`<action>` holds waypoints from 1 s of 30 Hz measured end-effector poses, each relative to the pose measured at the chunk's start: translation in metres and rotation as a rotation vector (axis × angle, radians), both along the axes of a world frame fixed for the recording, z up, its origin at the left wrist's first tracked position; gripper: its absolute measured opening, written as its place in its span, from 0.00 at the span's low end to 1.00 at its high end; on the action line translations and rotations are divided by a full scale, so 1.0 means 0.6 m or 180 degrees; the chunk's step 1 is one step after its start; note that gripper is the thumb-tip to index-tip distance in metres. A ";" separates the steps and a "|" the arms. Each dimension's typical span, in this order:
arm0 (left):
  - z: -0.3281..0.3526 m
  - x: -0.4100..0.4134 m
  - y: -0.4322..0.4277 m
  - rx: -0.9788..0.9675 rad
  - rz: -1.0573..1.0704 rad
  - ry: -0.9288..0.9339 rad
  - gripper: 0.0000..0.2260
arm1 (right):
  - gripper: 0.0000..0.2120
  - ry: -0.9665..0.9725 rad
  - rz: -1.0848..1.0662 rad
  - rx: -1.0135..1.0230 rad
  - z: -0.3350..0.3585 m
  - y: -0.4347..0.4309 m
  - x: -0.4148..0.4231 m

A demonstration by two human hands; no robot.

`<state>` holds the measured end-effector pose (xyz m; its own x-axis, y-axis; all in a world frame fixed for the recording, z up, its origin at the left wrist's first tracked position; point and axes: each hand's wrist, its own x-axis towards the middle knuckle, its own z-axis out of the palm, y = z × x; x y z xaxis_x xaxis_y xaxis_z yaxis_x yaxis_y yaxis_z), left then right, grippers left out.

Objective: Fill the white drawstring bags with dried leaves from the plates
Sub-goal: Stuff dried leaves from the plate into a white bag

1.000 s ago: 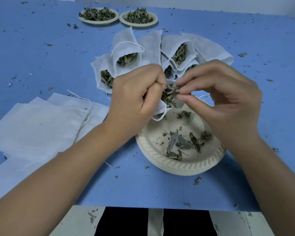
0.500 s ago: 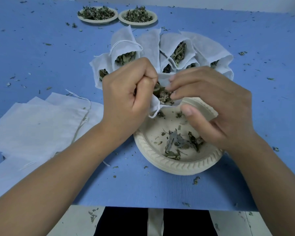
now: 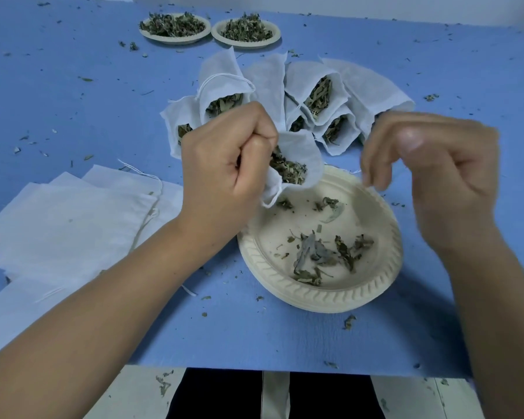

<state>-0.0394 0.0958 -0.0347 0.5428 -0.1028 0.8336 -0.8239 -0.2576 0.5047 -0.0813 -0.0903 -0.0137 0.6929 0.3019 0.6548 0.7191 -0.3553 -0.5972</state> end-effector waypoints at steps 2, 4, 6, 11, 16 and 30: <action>0.000 -0.001 -0.001 0.0055 0.0019 0.0008 0.13 | 0.19 0.1334 0.0521 -0.0035 0.008 -0.007 -0.002; -0.001 -0.002 -0.001 0.0147 0.0026 -0.0025 0.13 | 0.17 0.2424 0.0823 -0.0666 -0.001 -0.001 0.000; -0.001 -0.002 0.000 0.0177 0.0018 -0.0050 0.13 | 0.14 0.2563 0.0872 -0.1306 -0.019 0.010 0.002; 0.000 0.000 0.002 0.0173 0.0036 -0.0054 0.13 | 0.06 0.1927 0.0680 -0.0955 -0.008 0.015 0.005; -0.002 -0.001 -0.001 0.0218 -0.0009 0.0007 0.12 | 0.30 0.2149 0.0583 -0.1964 -0.011 0.018 0.000; -0.003 -0.001 0.000 0.0234 0.0000 -0.0018 0.13 | 0.09 0.1234 0.0609 -0.1318 -0.017 0.032 0.002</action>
